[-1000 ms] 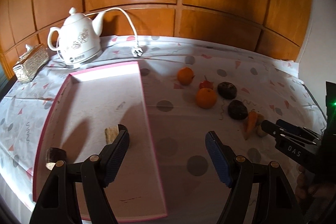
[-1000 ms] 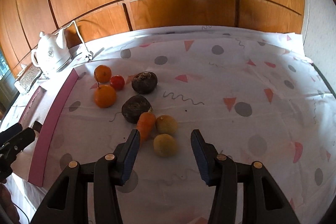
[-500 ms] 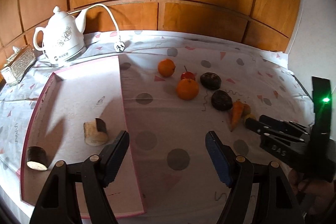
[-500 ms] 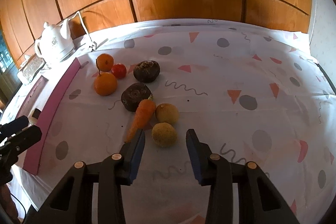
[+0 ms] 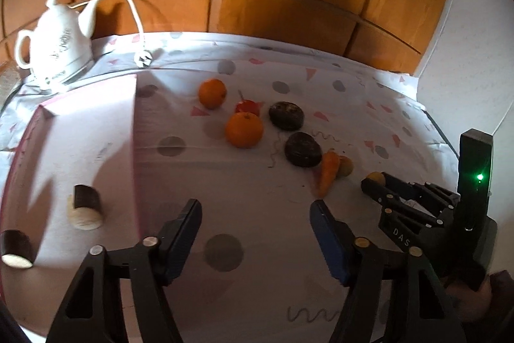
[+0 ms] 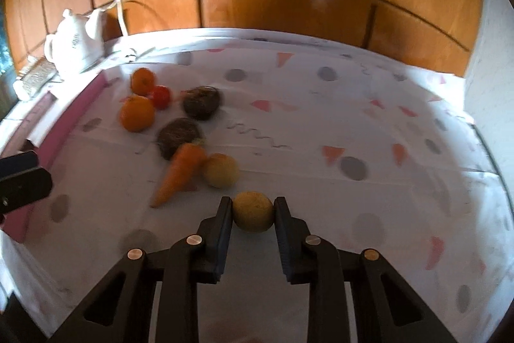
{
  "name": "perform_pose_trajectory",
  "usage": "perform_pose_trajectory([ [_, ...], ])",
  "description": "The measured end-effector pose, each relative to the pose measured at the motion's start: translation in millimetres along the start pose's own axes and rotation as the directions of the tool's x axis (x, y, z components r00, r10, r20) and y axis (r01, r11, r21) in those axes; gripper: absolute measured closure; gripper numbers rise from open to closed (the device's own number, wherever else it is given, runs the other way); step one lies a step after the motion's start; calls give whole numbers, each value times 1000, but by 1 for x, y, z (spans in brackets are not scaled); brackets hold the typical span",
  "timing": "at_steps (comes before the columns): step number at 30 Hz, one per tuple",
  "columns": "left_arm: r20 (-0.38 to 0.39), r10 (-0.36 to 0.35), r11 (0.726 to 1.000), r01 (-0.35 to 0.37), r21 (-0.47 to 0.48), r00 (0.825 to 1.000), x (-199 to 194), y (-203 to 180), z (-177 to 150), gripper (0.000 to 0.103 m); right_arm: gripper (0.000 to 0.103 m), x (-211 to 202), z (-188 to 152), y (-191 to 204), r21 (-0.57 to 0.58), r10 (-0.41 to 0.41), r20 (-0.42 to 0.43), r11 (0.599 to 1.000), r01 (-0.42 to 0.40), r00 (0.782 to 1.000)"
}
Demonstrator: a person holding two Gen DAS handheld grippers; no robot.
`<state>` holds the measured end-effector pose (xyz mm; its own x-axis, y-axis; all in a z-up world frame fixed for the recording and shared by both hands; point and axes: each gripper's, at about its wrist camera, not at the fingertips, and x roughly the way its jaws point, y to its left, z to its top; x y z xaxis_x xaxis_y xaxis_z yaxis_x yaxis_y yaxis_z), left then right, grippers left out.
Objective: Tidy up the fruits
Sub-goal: 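Move the right tool back to the produce and grasp a yellow round fruit, then grasp the orange carrot with the left tool while the right holds the yellow fruit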
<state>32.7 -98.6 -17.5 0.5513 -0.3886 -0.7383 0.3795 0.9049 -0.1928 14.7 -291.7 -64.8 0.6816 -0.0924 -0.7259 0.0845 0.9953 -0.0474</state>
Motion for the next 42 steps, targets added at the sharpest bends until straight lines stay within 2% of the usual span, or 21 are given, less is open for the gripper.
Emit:
perform_pose_trajectory([
  [2, -9, -28, 1000, 28, 9, 1000, 5, -5, 1, 42, 77, 3, -2, -9, 16, -44, 0, 999, 44, 999],
  [6, -34, -67, 997, 68, 22, 997, 20, -16, 5, 50, 77, 7, -5, -24, 70, -54, 5, 996, 54, 999],
  [10, -62, -102, 994, 105, 40, 993, 35, -29, 10, 65, 77, 9, -7, -30, 105, -22, 15, 994, 21, 1000],
  [12, -78, -119, 991, 123, 45, 990, 42, -35, 12, 69, 77, 9, -8, -32, 122, -6, 19, 993, 4, 1000],
  [18, -96, -147, 986, 154, 70, 984, 58, -54, 17, 74, 77, 10, -9, -34, 142, 13, 26, 990, -17, 1000],
  [23, -112, -137, 986, 146, 82, 984, 73, -62, 18, 75, 76, 11, -10, -35, 151, 18, 26, 988, -22, 999],
  [26, -116, -123, 986, 135, 96, 986, 81, -67, 19, 79, 76, 12, -11, -35, 154, 21, 28, 988, -25, 999],
  [29, -106, -106, 987, 118, 108, 989, 86, -70, 19, 88, 76, 12, -11, -35, 157, 23, 30, 987, -27, 999],
  [34, -76, -96, 987, 105, 123, 992, 84, -70, 16, 88, 76, 12, -12, -36, 159, 25, 34, 987, -30, 999],
  [37, -35, -76, 987, 80, 136, 997, 70, -63, 9, 88, 76, 12, -12, -36, 160, 27, 34, 987, -32, 999],
  [40, -33, -57, 995, 60, 75, 998, 64, -42, -2, 88, 76, 13, -12, -36, 160, 28, 33, 987, -33, 999],
  [42, -8, -64, 995, 64, 72, 998, 61, -36, -8, 88, 76, 13, -12, -36, 161, 30, 34, 986, -35, 999],
])
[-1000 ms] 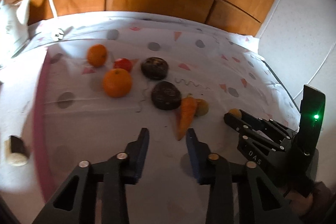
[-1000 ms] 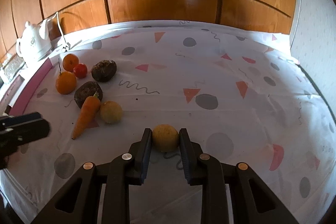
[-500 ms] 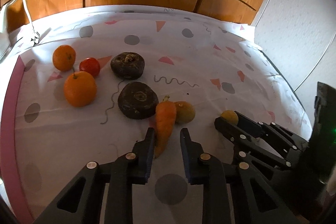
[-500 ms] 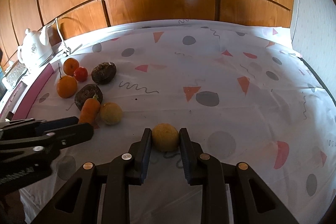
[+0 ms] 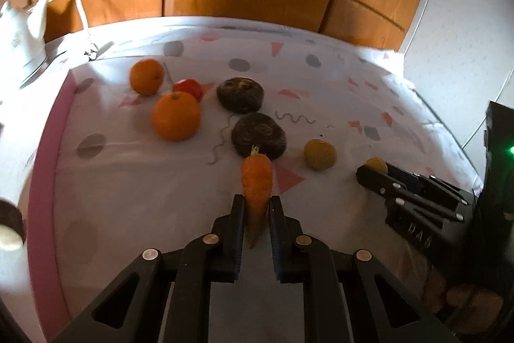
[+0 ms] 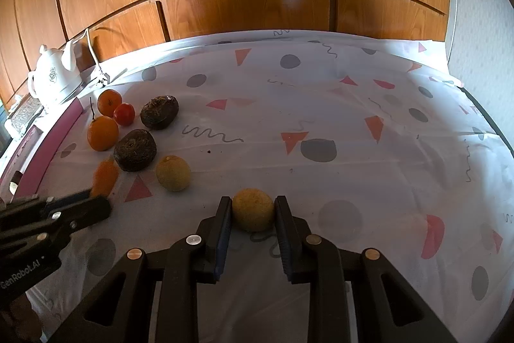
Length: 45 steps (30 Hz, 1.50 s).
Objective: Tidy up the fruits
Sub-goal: 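Grasp the orange carrot with the left tool while the right holds the yellow fruit, then release the carrot into the tray with the left tool while the right carries the fruit over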
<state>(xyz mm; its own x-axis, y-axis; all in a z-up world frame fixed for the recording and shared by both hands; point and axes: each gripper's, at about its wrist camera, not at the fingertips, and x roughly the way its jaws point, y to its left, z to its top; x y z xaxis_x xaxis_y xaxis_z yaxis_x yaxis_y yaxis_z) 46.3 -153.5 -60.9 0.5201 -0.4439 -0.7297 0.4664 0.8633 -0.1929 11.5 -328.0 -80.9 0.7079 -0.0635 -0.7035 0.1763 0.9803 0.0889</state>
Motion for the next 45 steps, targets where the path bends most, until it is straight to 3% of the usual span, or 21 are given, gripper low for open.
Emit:
perform_pose_trajectory([
  [8, -2, -25, 999, 25, -37, 1000, 7, 8, 2, 86, 76, -1, -1, 1, -2, -4, 3, 1000, 4, 1000],
  [14, -25, 9, 999, -10, -38, 1000, 13, 4, 13, 86, 76, 0, 0, 1, -6, -8, 4, 1000, 8, 1000],
  [18, -37, -19, 997, 16, -69, 999, 13, 6, 17, 81, 76, 0, -1, 1, -4, -6, 5, 1000, 6, 1000],
  [21, -23, -2, 997, 0, -74, 1000, 10, 5, 19, 66, 76, 0, -1, 1, -3, -8, 8, 1000, 8, 1000],
  [24, -19, 25, 998, -26, -66, 1000, 12, 4, 22, 65, 76, 0, -1, 2, -3, -8, 9, 1000, 8, 1000],
  [29, -29, 74, 997, -74, -26, 997, 22, -3, 31, 65, 76, 0, -1, 1, -3, -9, 9, 1000, 9, 1000],
  [30, -31, 89, 996, -89, -9, 996, 25, -5, 32, 69, 76, 0, -1, 1, -3, -8, 9, 1000, 8, 1000],
  [31, -28, 102, 995, -102, -3, 994, 25, -6, 32, 82, 76, 0, 0, 2, -4, -9, 9, 1000, 9, 1000],
  [45, -2, 112, 993, -112, -32, 994, -11, 13, 4, 82, 76, 0, -1, 3, -14, -20, 9, 1000, 20, 1000],
])
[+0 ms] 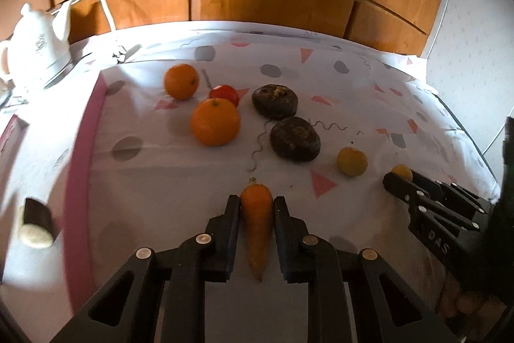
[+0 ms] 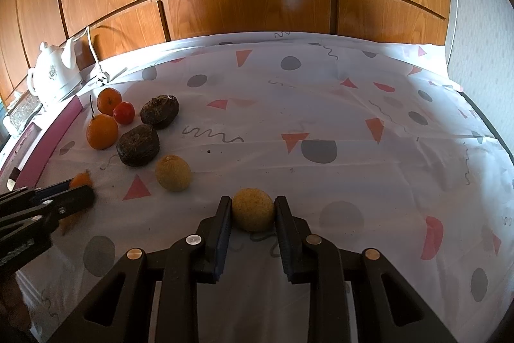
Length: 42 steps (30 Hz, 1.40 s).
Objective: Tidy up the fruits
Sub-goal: 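Release the carrot into the tray with the left tool while the right carries the fruit over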
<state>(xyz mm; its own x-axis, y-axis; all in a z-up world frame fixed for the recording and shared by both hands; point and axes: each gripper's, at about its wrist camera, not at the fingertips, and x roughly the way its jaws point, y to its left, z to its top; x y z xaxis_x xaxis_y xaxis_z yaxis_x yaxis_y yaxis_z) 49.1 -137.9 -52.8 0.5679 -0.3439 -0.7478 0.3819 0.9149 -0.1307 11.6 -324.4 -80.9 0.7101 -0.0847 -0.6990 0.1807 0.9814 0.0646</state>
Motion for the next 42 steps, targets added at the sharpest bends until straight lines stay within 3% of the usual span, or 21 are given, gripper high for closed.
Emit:
perform_pose_trajectory([
  [11, 78, 21, 998, -16, -66, 997, -52, 26, 3, 82, 77, -3, 3, 8, -24, -34, -33, 999, 34, 999],
  [20, 119, 77, 988, -60, -145, 990, -78, 62, 5, 82, 77, -26, 15, 42, -70, 53, -18, 996, -55, 998],
  [25, 125, 119, 973, -90, -213, 985, -87, 91, 3, 82, 77, -36, 23, 72, -102, 159, -24, 982, -160, 987],
  [30, 123, 173, 949, -133, -284, 977, -95, 126, -2, 82, 77, -46, 28, 115, -178, 285, -48, 941, -289, 957],
  [34, 126, 238, 918, -181, -352, 963, -104, 157, -3, 82, 77, -50, 30, 159, -250, 382, -87, 886, -391, 920],
  [39, 118, 308, 888, -240, -393, 944, -111, 185, -7, 82, 77, -56, 25, 210, -346, 464, -134, 806, -480, 876],
  [42, 107, 336, 867, -263, -424, 936, -113, 199, -13, 82, 77, -53, 21, 234, -380, 483, -159, 775, -505, 861],
])
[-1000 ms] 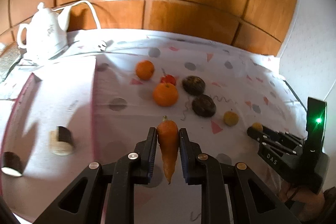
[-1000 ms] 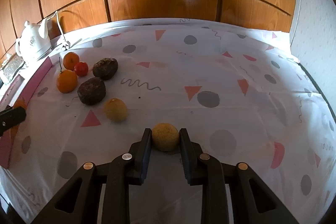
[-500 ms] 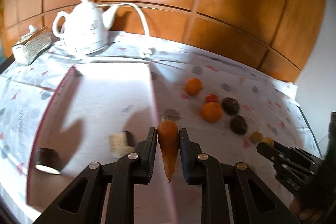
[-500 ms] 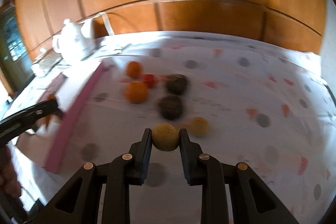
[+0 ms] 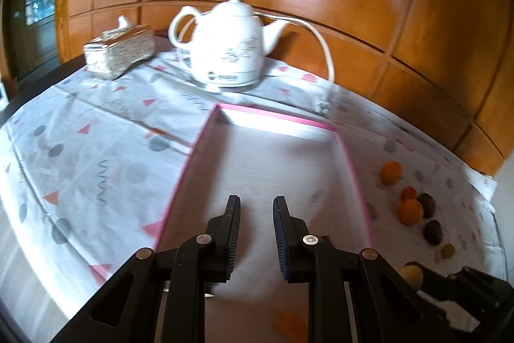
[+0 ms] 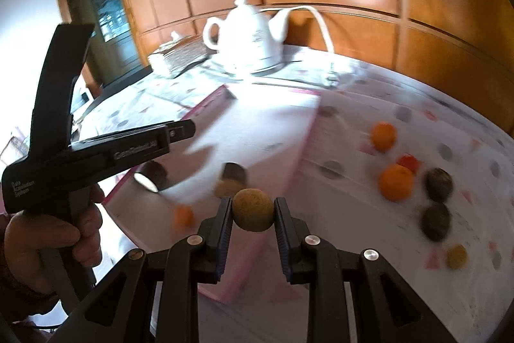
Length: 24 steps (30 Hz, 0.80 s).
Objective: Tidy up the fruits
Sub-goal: 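Release the carrot into the tray with the left tool while the right carries the fruit over, then lower the yellow fruit into the tray and open the right tool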
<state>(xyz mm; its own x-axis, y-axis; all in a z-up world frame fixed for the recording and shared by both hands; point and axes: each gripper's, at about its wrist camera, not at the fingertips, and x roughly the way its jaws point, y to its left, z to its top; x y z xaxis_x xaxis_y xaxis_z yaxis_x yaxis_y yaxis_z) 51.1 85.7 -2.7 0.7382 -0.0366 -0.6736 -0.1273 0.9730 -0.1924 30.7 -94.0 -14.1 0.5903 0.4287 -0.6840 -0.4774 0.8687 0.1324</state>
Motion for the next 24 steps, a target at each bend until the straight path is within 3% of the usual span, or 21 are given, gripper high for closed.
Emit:
perform_pose_trajectory([
  [10, -26, 26, 997, -28, -77, 999, 1, 28, -8, 75, 76, 21, 1, 22, -10, 38, -49, 999, -38, 998],
  [11, -22, 34, 996, -36, -77, 999, -1, 28, -9, 73, 70, 23, 1, 22, -7, 32, -49, 999, -32, 998],
  [15, 8, 52, 996, -51, -68, 999, -10, 26, -12, 55, 52, 25, -1, 23, -8, 1, -44, 1000, -2, 999],
  [19, 47, 80, 995, -78, -57, 996, -20, 21, -14, 28, 48, 21, -5, 24, -10, -25, -29, 1000, 24, 999],
  [24, 83, 86, 996, -84, -32, 993, -29, 11, -14, 14, 46, 6, -6, 20, 1, -77, 35, 997, 77, 996],
])
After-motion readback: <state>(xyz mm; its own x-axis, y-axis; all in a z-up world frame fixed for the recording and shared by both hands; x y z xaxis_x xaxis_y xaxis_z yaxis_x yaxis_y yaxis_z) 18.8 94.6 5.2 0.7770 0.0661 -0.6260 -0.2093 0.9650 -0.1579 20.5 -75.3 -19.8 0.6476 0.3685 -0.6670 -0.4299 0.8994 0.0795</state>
